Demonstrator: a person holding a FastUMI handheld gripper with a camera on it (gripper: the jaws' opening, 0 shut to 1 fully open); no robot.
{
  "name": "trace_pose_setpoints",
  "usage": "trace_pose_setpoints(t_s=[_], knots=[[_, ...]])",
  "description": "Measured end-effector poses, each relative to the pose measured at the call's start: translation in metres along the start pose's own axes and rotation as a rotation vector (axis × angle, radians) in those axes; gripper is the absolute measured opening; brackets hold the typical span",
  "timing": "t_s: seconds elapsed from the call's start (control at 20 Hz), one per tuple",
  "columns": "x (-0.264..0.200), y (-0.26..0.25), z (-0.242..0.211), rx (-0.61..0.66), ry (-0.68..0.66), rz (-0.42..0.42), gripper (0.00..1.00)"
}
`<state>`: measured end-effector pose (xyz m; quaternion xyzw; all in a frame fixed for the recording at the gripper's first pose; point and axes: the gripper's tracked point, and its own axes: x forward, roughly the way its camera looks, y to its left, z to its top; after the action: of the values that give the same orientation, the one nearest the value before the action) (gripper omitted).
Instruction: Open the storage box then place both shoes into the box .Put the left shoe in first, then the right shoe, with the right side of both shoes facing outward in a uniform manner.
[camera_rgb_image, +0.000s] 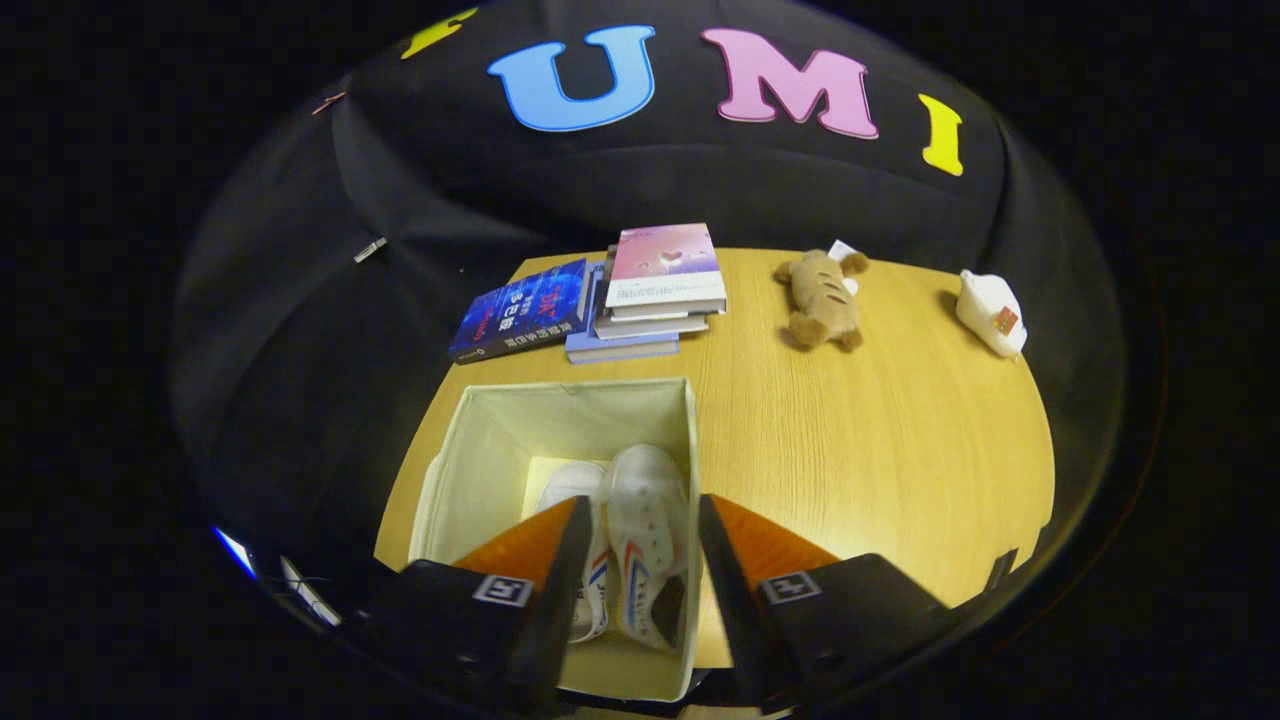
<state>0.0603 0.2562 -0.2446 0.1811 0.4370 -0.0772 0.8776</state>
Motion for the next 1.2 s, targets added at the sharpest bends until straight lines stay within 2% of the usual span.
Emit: trace_pose_setpoints(t_s=[0.1,0.25,0.35,0.7,1.2], knots=[[-0.003,-0.002,0.001,-0.05,-0.016,-0.004,1.0],[-0.005,-0.001,-0.003,-0.073,-0.014,0.011,0.99],[-0.006,0.003,-0.001,-0.059,-0.026,0.052,0.99],[-0.036,-0.018,0.031,-0.021,-0.167,0.164,0.99],[-0.088,-0.14,0.087,-0.13,-0.399,0.066,0.99]])
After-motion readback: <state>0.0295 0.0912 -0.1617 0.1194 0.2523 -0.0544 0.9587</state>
